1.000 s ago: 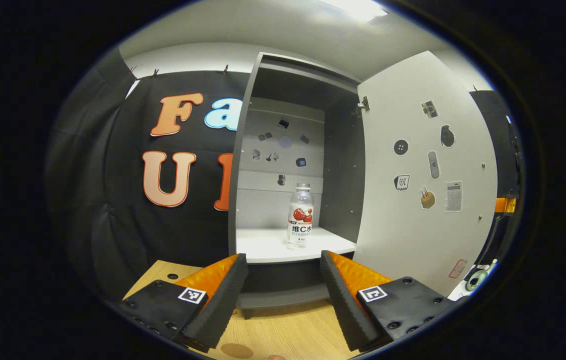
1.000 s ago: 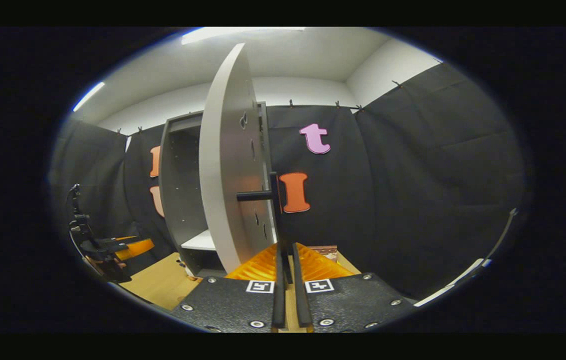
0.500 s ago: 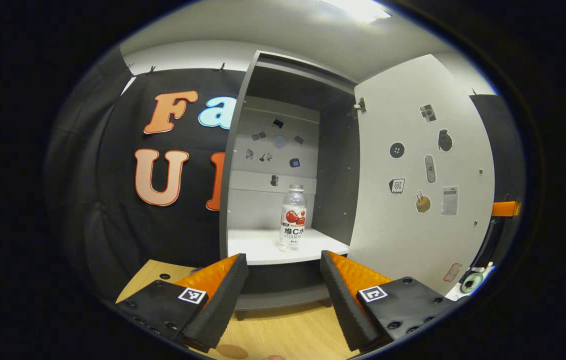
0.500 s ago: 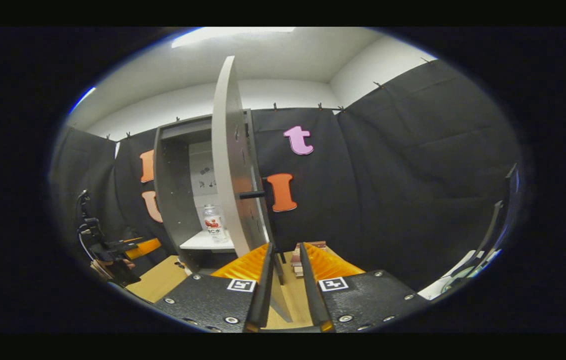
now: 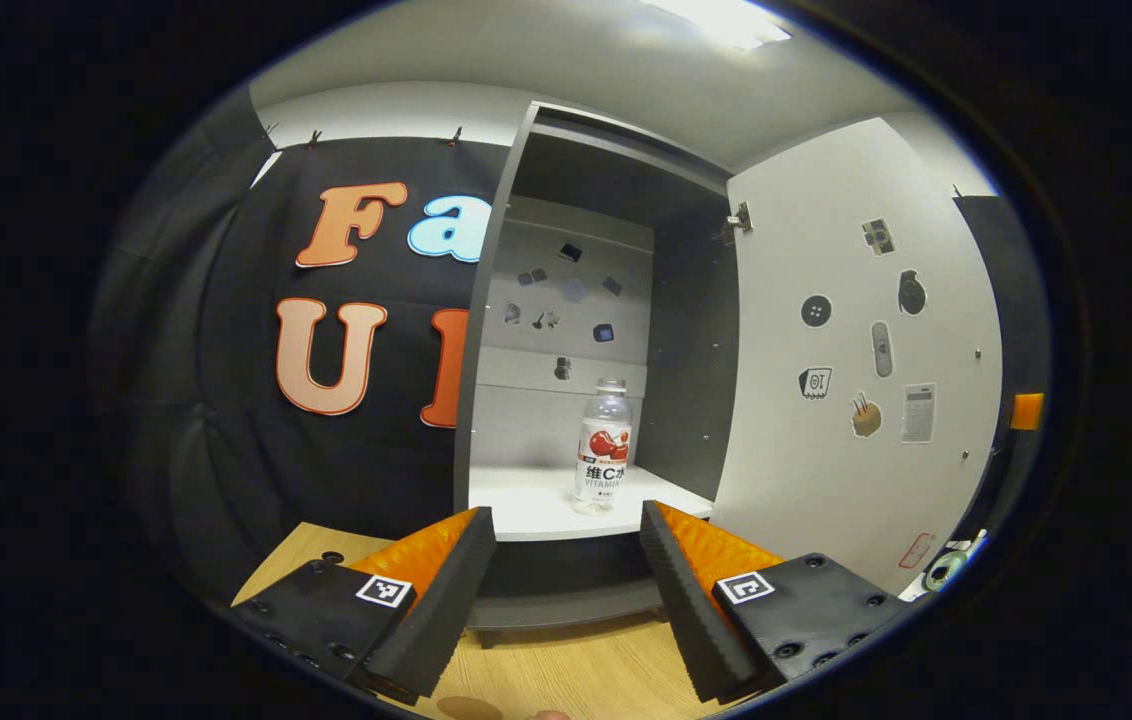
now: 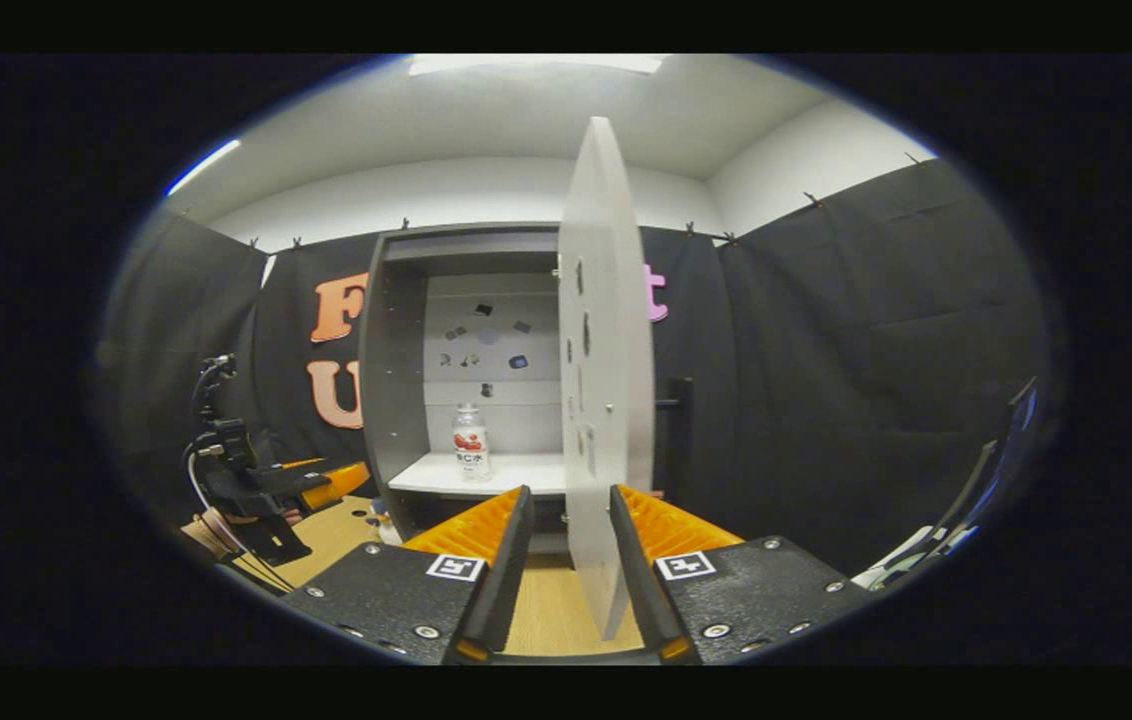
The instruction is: Open the cabinet door with the right hand, grasp the bottle in the cabinet with the left hand and place it on the coaster, then close the cabinet door with the right hand.
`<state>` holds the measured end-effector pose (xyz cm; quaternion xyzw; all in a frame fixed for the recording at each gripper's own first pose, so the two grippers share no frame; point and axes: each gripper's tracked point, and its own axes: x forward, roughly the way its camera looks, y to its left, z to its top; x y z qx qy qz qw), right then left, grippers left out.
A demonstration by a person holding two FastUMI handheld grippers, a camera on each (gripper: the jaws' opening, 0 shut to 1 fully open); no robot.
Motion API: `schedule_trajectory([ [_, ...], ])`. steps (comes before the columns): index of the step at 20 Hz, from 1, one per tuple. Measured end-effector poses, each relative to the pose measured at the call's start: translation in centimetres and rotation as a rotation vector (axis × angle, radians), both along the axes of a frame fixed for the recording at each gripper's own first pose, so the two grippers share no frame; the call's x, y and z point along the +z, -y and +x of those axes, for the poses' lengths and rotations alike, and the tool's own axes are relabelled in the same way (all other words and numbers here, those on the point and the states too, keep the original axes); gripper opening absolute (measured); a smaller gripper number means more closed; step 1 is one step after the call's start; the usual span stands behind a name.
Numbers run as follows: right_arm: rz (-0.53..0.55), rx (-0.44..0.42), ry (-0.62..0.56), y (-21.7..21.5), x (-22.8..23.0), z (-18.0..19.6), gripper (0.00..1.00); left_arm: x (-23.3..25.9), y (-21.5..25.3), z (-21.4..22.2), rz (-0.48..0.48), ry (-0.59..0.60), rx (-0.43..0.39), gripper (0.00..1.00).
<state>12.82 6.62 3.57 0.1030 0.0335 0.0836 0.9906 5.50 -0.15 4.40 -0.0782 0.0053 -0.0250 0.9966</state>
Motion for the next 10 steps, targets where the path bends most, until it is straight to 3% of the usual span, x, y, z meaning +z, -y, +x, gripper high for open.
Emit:
schedule_trajectory([
  [5,0.003,0.086,-0.001,-2.5,0.1,0.8,0.58,0.1,-1.2,1.5,0.013,0.0,0.009,0.95],
  [6,0.018,0.097,-0.005,-3.1,0.1,1.0,0.63,0.1,-1.0,2.1,0.018,-0.002,-0.004,0.95],
  [8,0.045,0.093,-0.003,-3.8,0.2,1.4,0.6,0.1,-0.5,4.0,0.017,0.003,-0.051,0.94],
  [10,0.073,0.071,-0.012,-4.3,0.1,2.2,0.66,0.2,0.3,6.3,0.014,0.003,-0.106,0.95],
])
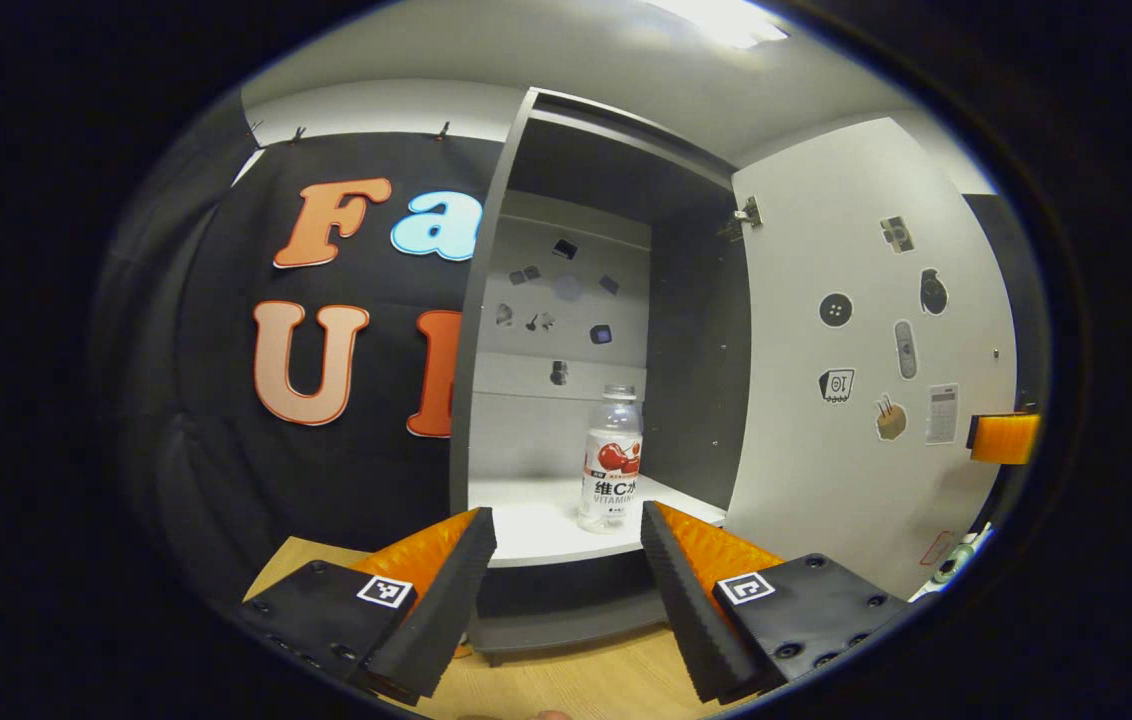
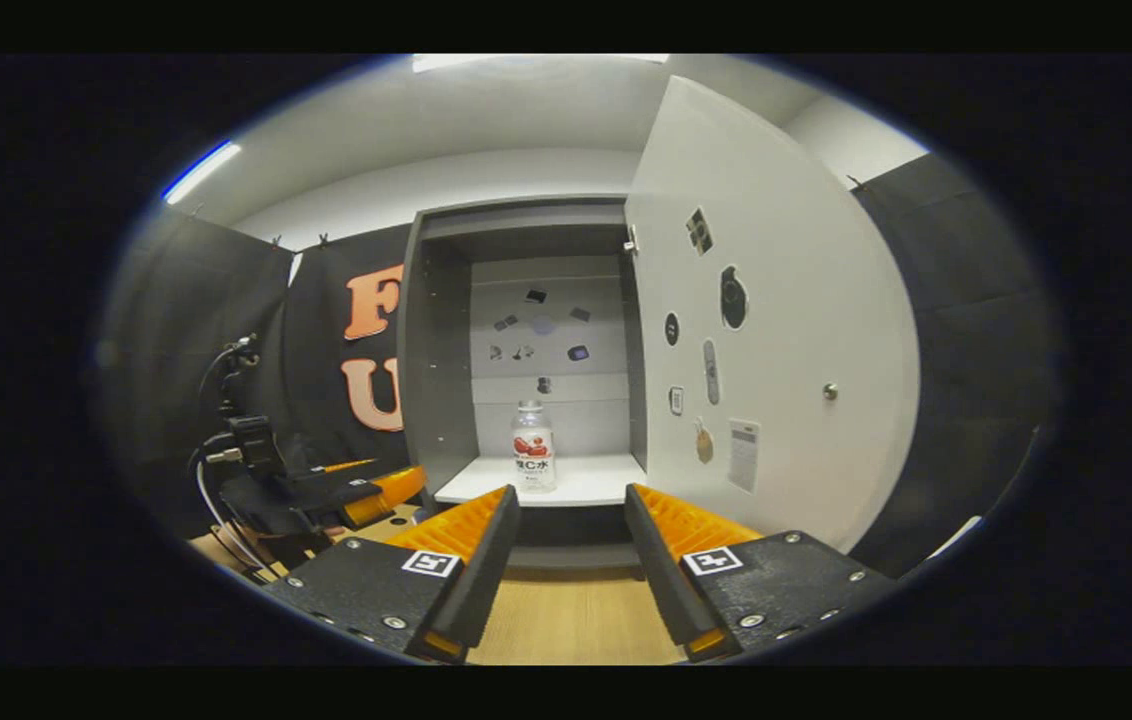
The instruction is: Open the cabinet door with the right hand, grasp the bottle in the cabinet with the left hand and place it on the coaster, then close the cabinet door with the right hand.
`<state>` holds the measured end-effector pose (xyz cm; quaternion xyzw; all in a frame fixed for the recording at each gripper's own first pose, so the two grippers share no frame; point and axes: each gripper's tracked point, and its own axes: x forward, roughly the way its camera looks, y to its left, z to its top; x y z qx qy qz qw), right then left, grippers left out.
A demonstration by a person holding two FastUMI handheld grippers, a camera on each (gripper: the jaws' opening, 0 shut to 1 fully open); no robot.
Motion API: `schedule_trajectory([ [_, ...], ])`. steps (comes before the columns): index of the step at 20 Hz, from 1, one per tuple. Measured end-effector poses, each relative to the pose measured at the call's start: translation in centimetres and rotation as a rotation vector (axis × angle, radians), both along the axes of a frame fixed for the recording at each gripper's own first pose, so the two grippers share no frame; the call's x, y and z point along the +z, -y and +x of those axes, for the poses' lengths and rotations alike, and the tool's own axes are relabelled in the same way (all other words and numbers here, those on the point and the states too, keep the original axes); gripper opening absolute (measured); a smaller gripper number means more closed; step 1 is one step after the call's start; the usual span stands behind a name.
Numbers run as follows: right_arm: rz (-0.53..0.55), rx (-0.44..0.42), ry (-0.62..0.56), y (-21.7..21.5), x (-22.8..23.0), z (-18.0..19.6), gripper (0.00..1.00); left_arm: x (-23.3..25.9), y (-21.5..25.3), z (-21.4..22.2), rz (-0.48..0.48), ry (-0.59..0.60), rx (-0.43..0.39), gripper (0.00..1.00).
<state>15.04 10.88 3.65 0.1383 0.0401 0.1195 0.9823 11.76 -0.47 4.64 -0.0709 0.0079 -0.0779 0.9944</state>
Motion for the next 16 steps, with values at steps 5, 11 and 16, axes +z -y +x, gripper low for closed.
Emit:
schedule_trajectory([
  [5,0.029,-0.09,-0.006,-0.1,-0.2,1.6,0.9,0.6,2.4,7.0,-0.014,0.017,-0.137,0.95],
  [11,0.035,-0.174,-0.026,0.6,-0.7,3.0,0.93,0.4,6.1,14.8,0.048,0.043,-0.23,0.95],
  [16,0.022,-0.172,-0.036,0.4,-0.9,3.3,0.93,0.0,7.7,18.9,0.025,0.017,-0.248,0.95],
])
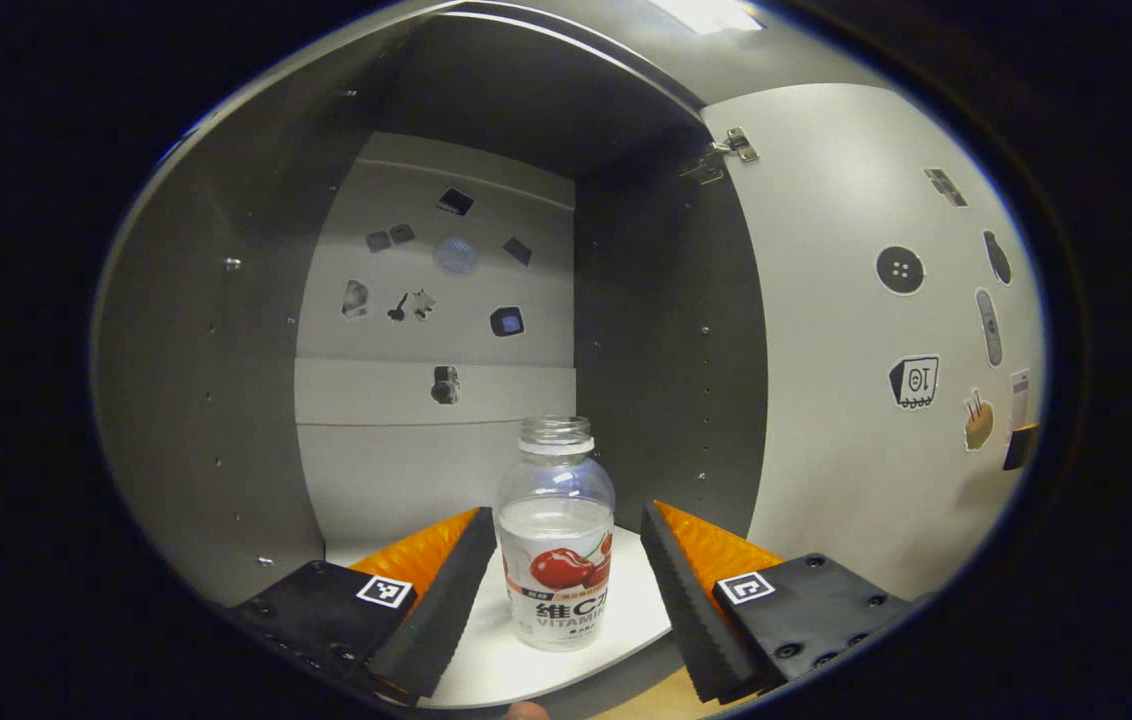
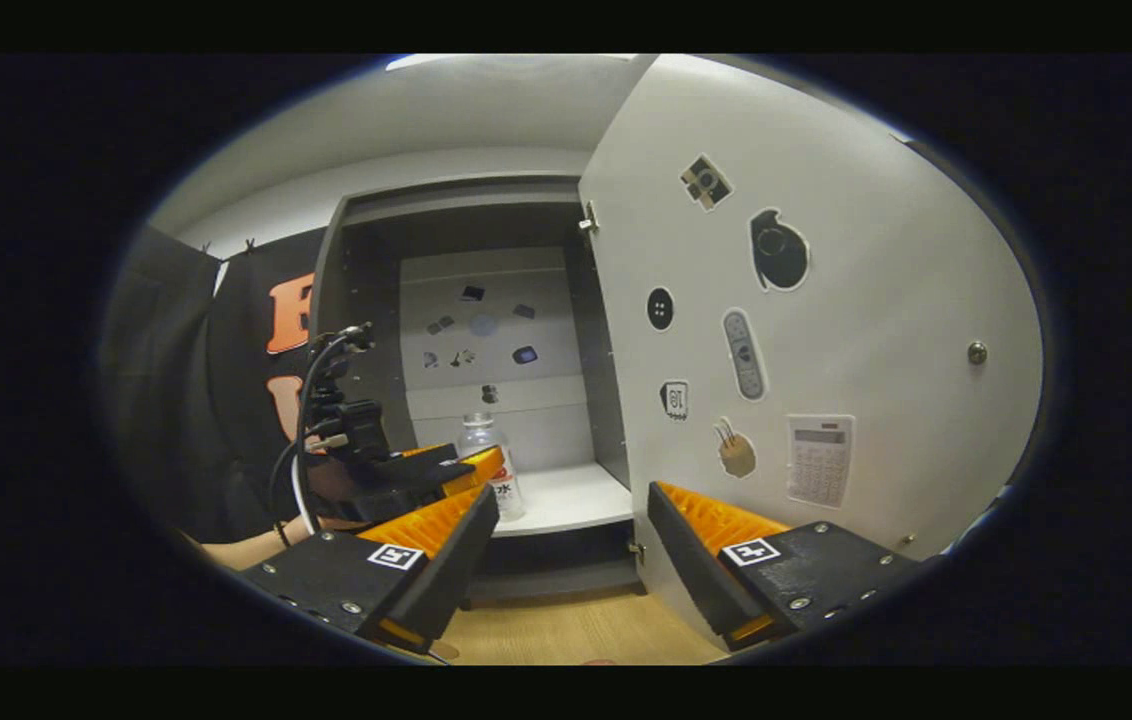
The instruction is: Open the cabinet door with the right hand, grasp the bottle in the cabinet with the left hand and place it on the coaster, then close the cabinet door with the right hand.
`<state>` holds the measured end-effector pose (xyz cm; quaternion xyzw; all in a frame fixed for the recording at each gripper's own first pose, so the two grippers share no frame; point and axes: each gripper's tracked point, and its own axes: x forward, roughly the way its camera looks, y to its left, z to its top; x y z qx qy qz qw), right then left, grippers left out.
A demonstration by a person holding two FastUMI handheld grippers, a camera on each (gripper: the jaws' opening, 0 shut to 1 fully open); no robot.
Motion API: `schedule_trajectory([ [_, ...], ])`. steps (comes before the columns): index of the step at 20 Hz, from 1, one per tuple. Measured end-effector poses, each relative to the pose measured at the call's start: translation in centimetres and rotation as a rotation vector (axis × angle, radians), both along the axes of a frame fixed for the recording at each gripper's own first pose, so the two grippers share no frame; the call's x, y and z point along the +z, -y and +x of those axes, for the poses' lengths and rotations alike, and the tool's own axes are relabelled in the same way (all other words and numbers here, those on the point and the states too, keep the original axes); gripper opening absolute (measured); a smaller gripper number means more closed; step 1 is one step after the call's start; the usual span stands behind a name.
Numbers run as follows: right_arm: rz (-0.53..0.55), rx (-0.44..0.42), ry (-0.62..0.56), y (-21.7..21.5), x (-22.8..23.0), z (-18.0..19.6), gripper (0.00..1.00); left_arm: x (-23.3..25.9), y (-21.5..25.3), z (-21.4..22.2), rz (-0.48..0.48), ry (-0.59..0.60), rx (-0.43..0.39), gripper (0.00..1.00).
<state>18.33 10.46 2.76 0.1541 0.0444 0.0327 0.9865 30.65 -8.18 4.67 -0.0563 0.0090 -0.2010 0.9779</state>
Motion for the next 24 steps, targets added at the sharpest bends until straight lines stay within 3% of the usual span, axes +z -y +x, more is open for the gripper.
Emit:
schedule_trajectory([
  [1,-0.007,0.002,-0.002,0.0,-0.1,0.0,0.98,-0.1,0.0,0.5,-0.007,-0.002,0.002,0.94],
  [2,-0.012,0.004,-0.007,0.0,-0.2,0.1,0.93,-0.3,0.1,1.0,-0.007,-0.005,0.006,0.96],
  [15,-0.076,0.014,-0.066,0.6,-1.5,-0.6,0.93,-3.4,0.7,4.0,0.007,-0.06,0.027,0.95],
  [16,-0.077,0.012,-0.071,0.7,-1.7,-0.6,0.93,-3.5,0.6,4.2,0.008,-0.058,0.031,0.87],
  [24,-0.064,0.009,-0.098,0.4,-1.9,-1.2,0.93,-3.1,0.3,3.2,0.049,-0.019,0.023,0.82],
])
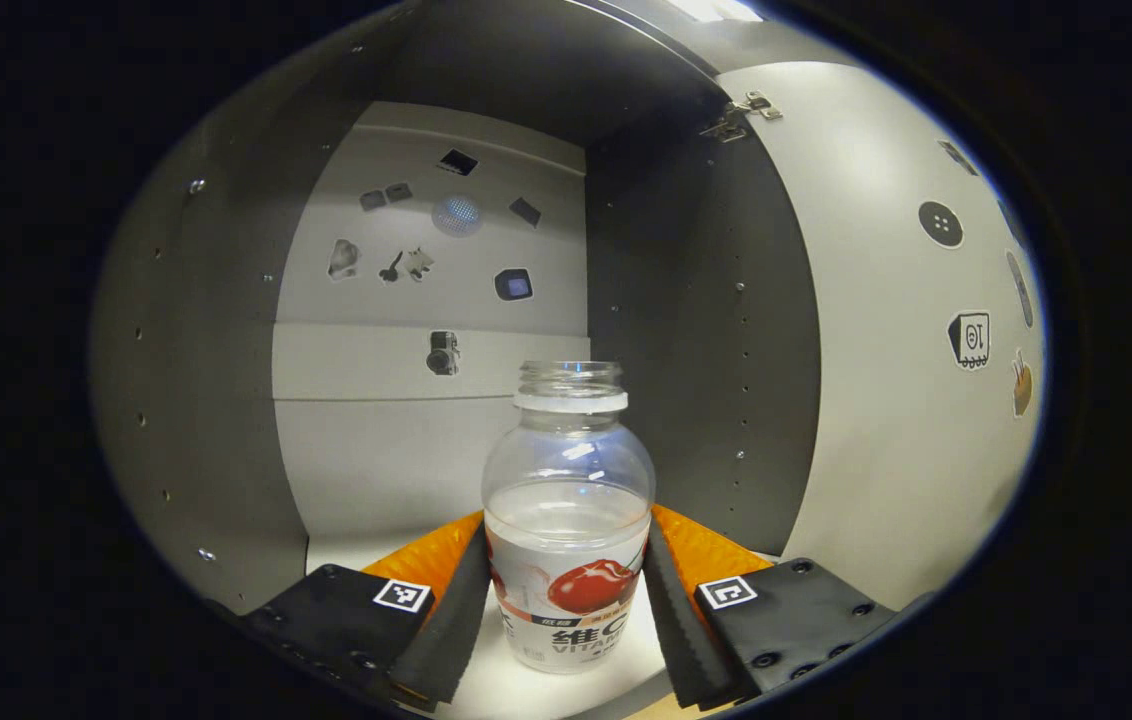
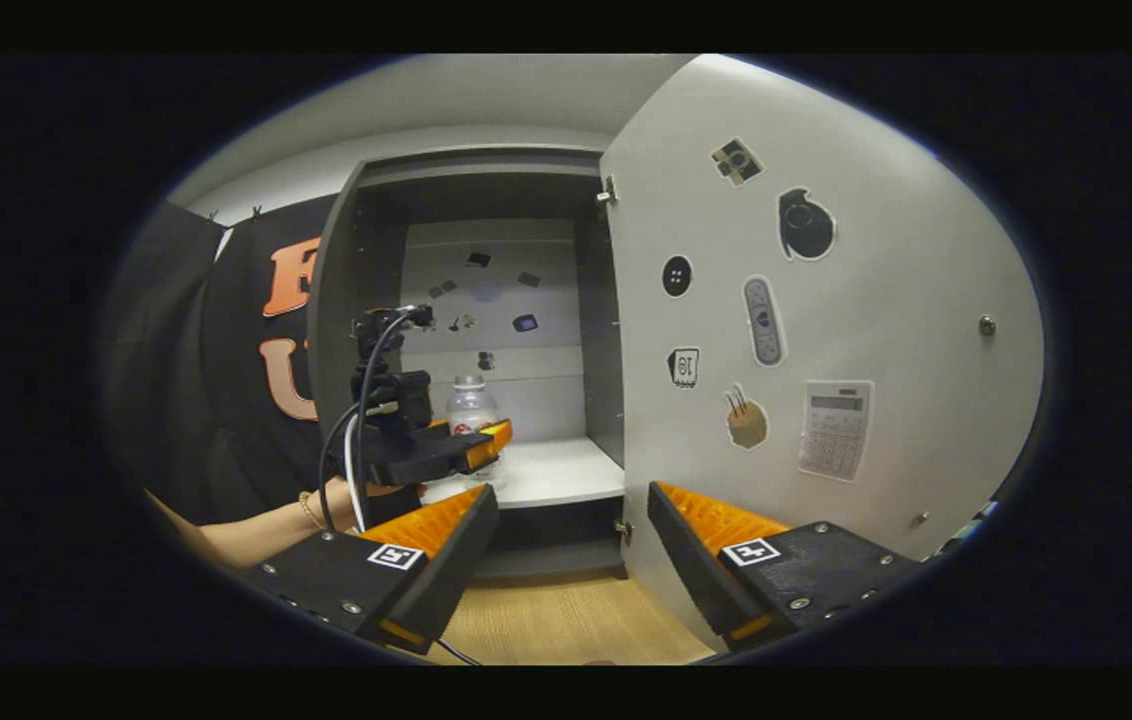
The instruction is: Open the cabinet door with the right hand, grasp the bottle in the cabinet with the left hand and place it on the coaster, then close the cabinet door with the right hand.
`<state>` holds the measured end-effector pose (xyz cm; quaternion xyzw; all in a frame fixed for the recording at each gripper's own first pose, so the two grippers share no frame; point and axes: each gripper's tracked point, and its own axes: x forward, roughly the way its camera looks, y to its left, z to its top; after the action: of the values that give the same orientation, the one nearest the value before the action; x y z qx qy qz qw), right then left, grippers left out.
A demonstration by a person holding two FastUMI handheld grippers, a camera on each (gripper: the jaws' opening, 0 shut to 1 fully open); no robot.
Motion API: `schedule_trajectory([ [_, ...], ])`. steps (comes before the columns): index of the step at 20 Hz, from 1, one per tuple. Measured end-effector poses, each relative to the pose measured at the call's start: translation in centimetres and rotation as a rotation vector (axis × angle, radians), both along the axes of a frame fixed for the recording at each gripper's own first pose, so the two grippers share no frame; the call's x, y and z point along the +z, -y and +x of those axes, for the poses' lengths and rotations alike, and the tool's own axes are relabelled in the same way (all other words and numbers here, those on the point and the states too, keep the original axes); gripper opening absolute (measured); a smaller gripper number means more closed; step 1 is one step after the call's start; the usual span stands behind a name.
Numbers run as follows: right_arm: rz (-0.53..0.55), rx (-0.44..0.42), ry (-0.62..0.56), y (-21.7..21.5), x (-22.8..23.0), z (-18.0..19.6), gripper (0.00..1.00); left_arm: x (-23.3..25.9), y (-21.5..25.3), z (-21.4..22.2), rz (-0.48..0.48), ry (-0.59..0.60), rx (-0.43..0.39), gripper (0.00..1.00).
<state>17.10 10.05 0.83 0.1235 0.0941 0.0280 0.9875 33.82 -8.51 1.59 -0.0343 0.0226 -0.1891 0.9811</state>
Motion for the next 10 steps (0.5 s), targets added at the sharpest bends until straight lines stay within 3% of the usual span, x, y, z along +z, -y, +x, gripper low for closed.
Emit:
schedule_trajectory([
  [4,-0.008,0.02,0.003,-0.2,0.0,-0.2,0.93,1.1,-0.1,-2.7,-0.005,0.027,-0.017,0.81],
  [9,-0.093,0.096,0.035,0.2,-0.2,-0.7,0.93,2.4,-1.6,-9.1,-0.009,0.059,0.039,0.8],
  [10,-0.13,0.116,0.046,0.5,-0.2,-0.7,0.98,2.4,-2.0,-10.8,-0.007,0.059,0.061,0.79],
])
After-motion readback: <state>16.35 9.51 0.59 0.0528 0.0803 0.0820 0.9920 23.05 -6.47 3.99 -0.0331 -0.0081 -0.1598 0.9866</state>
